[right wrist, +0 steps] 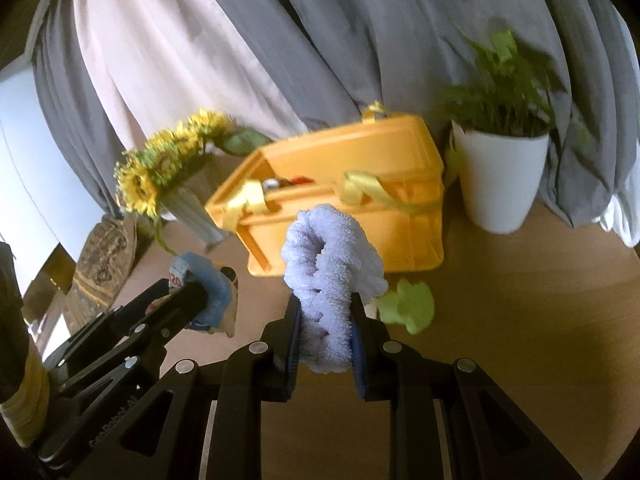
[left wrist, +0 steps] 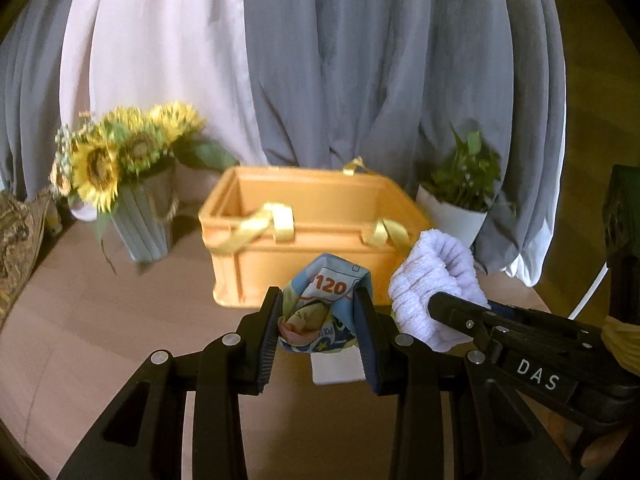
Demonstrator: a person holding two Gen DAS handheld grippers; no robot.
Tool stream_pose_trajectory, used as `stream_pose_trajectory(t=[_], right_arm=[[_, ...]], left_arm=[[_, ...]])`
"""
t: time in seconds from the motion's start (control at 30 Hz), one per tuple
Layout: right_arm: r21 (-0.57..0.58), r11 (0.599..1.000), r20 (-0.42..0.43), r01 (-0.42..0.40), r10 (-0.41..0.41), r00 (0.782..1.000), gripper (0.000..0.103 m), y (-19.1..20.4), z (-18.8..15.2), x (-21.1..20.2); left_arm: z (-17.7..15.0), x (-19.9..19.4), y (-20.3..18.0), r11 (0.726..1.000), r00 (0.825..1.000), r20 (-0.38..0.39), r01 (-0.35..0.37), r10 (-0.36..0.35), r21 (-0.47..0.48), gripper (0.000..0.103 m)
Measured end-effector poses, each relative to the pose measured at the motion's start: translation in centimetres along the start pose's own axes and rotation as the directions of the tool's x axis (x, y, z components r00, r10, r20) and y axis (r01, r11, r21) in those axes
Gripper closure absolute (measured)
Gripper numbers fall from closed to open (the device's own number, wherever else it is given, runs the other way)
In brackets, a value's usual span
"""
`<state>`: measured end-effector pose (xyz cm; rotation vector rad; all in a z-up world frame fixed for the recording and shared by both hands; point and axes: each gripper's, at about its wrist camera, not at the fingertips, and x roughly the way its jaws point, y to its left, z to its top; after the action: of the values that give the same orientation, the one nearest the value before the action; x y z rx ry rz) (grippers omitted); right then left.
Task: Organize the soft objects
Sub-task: 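Lift pouch and headband with both tools and carry them over the crate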
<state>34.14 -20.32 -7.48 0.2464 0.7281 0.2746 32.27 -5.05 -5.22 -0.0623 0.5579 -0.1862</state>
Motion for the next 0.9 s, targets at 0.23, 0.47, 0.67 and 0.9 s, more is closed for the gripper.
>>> stream_pose_trajectory(t=[0.23, 0.47, 0.67, 0.9], right_arm=[[0.002, 1.000, 0.073, 0.009, -0.009, 0.997, 0.080, 2.1, 2.2, -0.8], [0.006, 1.000, 0.130, 0.031, -0.031, 0.991, 0.080, 3.5, 4.1, -1.0], [0.015, 0.999, 0.167, 0.045, -0.047, 0.985, 0.080, 4.3, 5.7, -0.9], [0.012, 0.998, 0.207, 0.059, -0.060, 0.977, 0.080, 4.7, 7.5, -0.6]], left_arm=[[2.6, -0.6, 1.4, 1.000, 0.998, 0.055, 0.017, -0.018, 0.021, 0.067], [5.0, -0.5, 2.6, 0.998, 0.994, 0.096, 0.051, -0.055, 0.046, 0.067], [6.8, 0.1, 3.2, 0.995, 0.988, 0.125, 0.077, -0.085, 0.062, 0.067], [8.8, 1.2, 3.4, 0.993, 0.983, 0.151, 0.092, -0.103, 0.077, 0.067]])
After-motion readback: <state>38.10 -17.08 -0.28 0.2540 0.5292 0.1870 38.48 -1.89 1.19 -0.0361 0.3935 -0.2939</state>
